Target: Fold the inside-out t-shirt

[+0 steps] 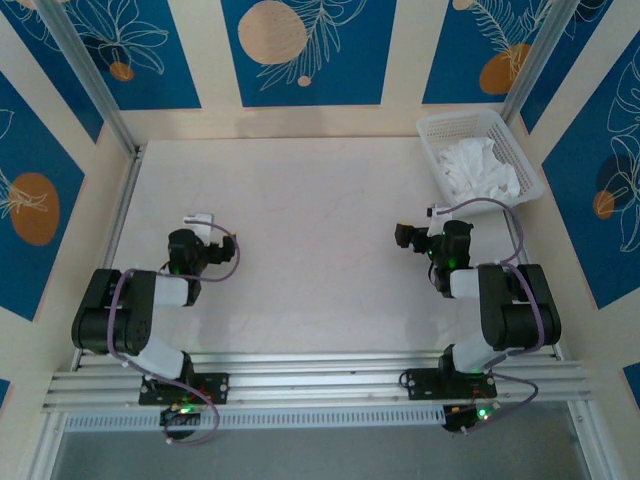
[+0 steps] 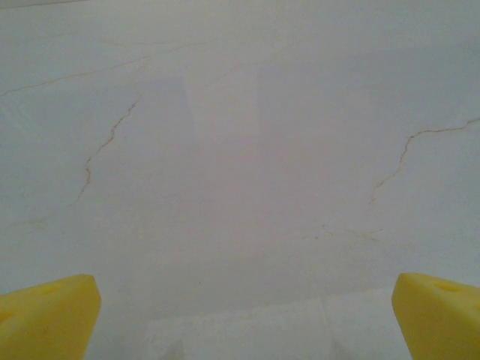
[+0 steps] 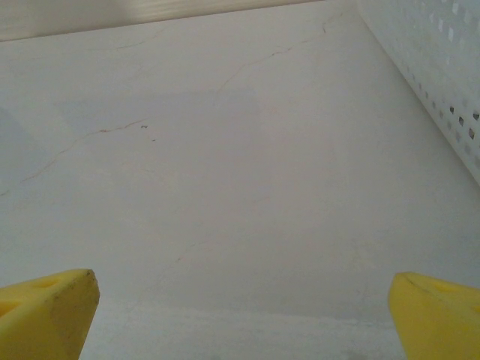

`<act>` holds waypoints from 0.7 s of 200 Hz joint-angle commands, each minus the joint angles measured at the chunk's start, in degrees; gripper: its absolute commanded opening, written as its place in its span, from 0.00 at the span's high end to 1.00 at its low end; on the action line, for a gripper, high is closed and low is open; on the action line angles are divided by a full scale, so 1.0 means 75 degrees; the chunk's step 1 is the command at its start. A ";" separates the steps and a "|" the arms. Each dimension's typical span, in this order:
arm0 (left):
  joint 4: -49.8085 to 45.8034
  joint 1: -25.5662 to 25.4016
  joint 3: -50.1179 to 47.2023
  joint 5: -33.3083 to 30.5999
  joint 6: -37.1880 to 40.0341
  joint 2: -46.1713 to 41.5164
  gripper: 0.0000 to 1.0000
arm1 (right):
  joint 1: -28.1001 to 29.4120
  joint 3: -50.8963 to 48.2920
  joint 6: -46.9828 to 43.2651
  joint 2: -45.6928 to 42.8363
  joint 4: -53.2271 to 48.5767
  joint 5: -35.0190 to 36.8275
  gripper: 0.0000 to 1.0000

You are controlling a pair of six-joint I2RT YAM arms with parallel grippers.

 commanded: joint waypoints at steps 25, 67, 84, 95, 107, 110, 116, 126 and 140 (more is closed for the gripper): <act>0.0127 0.0045 0.0152 0.0075 0.0073 -0.0080 0.00 | -0.0060 0.0235 -0.0002 -0.0367 -0.0414 0.0191 0.01; -0.1755 0.0013 0.0615 0.0009 -0.0018 -0.1226 0.00 | 0.0151 0.1312 0.1033 -0.2230 -0.3880 0.1049 0.01; -0.2989 0.0005 0.0845 -0.0302 -0.0619 -0.2332 0.00 | 0.0142 0.2245 0.1908 -0.2682 -0.5497 0.1366 0.01; -0.3652 -0.0003 0.0985 -0.0080 -0.1008 -0.3014 0.00 | 0.0015 0.3037 0.2366 -0.2486 -0.6352 0.1599 0.01; -0.4559 -0.0060 0.1318 0.0183 -0.1442 -0.3573 0.00 | -0.0323 0.4187 0.2794 -0.1868 -0.7251 0.1538 0.01; -0.4781 -0.0068 0.1408 0.0273 -0.1525 -0.3671 0.00 | -0.0418 0.4491 0.2915 -0.1679 -0.7456 0.1488 0.01; -0.5142 -0.0091 0.1563 0.0482 -0.1645 -0.3879 0.00 | -0.0602 0.5079 0.3116 -0.1215 -0.7880 0.1357 0.01; -0.5558 -0.0123 0.1733 0.0898 -0.1787 -0.4168 0.00 | -0.0883 0.6115 0.3304 -0.0424 -0.8363 0.1032 0.00; -0.5975 -0.0153 0.1835 0.1355 -0.1972 -0.4537 0.00 | -0.1252 0.7422 0.3629 0.0706 -0.8906 0.0888 0.00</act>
